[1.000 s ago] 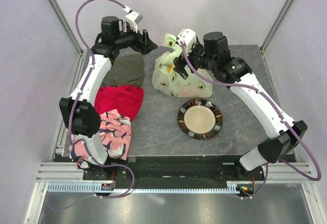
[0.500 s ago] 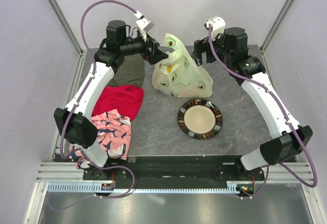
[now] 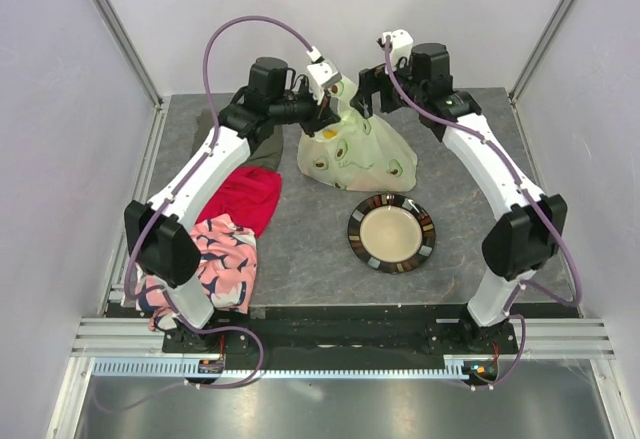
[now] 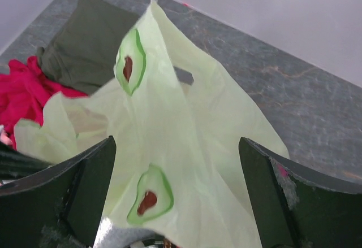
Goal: Take the fake fruits out of the plastic bag
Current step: Adjust the plastic bag at the center of the board.
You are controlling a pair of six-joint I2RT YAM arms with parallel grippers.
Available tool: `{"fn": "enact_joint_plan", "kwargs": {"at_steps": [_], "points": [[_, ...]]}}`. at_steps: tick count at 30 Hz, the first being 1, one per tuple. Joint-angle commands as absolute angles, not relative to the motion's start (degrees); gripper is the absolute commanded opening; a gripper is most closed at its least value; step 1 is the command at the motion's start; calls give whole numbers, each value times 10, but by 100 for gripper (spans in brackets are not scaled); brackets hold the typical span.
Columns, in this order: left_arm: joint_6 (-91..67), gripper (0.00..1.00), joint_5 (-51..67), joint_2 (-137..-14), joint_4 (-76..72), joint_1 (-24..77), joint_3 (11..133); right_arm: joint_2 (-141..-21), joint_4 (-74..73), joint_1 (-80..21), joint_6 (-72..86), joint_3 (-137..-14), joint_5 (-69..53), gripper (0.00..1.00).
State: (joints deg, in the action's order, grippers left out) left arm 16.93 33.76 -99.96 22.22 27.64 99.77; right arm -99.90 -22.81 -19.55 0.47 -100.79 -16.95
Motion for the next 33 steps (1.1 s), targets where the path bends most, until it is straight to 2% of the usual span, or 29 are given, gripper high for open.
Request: {"fn": "enact_joint_plan", "kwargs": {"at_steps": [1, 5, 7, 8, 10, 11, 12, 13, 14, 16, 17, 18, 19, 20, 23, 26, 33], "points": [[115, 2, 295, -937, 211, 265, 944, -1061, -157, -201, 47, -1077, -215, 98], [70, 2, 255, -883, 204, 263, 880, -1122, -151, -232, 38, -1139, -211, 98], [25, 2, 225, -862, 204, 254, 865, -1161, -155, -241, 30, -1183, -219, 87], [12, 2, 225, -854, 204, 248, 853, -1174, -158, -243, 29, -1200, -233, 68], [-15, 2, 206, -831, 204, 241, 844, -1195, -165, -245, 32, -1238, -214, 49], [-27, 2, 197, -828, 203, 240, 845, -1198, -164, -245, 28, -1249, -206, 35], [-34, 2, 191, -832, 203, 236, 850, -1200, -165, -245, 25, -1252, -200, 26], [-43, 2, 184, -838, 205, 233, 862, -1198, -166, -242, 19, -1252, -196, 21], [-56, 2, 186, -844, 207, 229, 870, -1195, -166, -238, 18, -1252, -193, 8], [-59, 2, 201, -865, 217, 222, 895, -1182, -164, -229, 25, -1252, -202, 6], [-68, 2, 200, -869, 221, 221, 900, -1175, -163, -227, 26, -1250, -207, 9], [-77, 2, 201, -872, 225, 218, 902, -1168, -162, -228, 20, -1248, -223, 17], [-85, 2, 207, -871, 227, 214, 900, -1157, -159, -229, 16, -1245, -236, 32], [-100, 2, 210, -868, 229, 212, 897, -1153, -158, -229, 11, -1245, -249, 62], [-116, 2, 211, -846, 230, 207, 867, -1151, -174, -246, -18, -1233, -254, 83], [-120, 2, 212, -829, 227, 200, 839, -1160, -191, -261, -25, -1207, -247, 88], [-126, 2, 213, -833, 222, 183, 823, -1157, -207, -276, -27, -1183, -255, 89]]}}
